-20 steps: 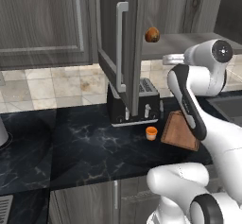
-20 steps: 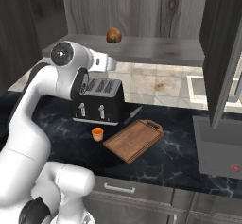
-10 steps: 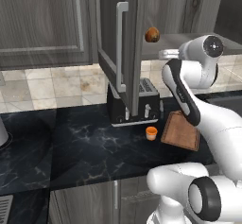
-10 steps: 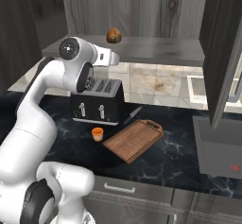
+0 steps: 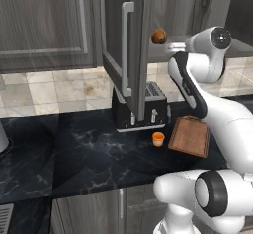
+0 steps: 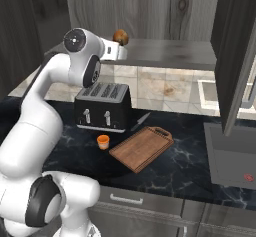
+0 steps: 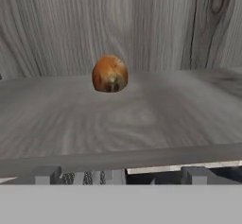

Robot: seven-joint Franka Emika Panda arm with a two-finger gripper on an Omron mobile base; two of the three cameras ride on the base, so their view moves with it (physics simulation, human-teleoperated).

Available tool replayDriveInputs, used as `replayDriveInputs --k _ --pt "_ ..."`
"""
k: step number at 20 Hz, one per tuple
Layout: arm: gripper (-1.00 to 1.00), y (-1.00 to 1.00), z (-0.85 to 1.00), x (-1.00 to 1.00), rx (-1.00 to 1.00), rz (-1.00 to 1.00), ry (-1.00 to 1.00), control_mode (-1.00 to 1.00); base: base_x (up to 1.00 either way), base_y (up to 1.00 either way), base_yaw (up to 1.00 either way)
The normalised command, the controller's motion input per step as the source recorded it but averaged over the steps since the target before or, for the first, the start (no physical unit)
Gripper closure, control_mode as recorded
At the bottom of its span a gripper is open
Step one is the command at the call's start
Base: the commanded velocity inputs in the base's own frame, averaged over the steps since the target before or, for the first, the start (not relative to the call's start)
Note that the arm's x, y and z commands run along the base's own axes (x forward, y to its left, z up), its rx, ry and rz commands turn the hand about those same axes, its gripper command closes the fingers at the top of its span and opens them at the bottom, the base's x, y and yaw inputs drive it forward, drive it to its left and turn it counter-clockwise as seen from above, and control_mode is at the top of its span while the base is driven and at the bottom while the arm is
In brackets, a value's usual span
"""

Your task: Pick the bread, place it on the cutting board, pick the jam, place it on the counter, and close the cabinet.

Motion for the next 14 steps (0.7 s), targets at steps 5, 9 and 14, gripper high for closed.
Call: replayDriveInputs --k 5,9,14 --pt "-1.0 0.0 0.02 0.21 0.0 0.0 0.0 -1.0 0.0 0.0 0.0" --pt "-1.0 0.0 0.0 0.28 0.0 0.0 0.0 -1.0 0.0 0.0 0.0" --pt "-1.0 0.0 0.0 0.27 0.0 0.0 0.0 -1.0 0.0 0.0 0.0"
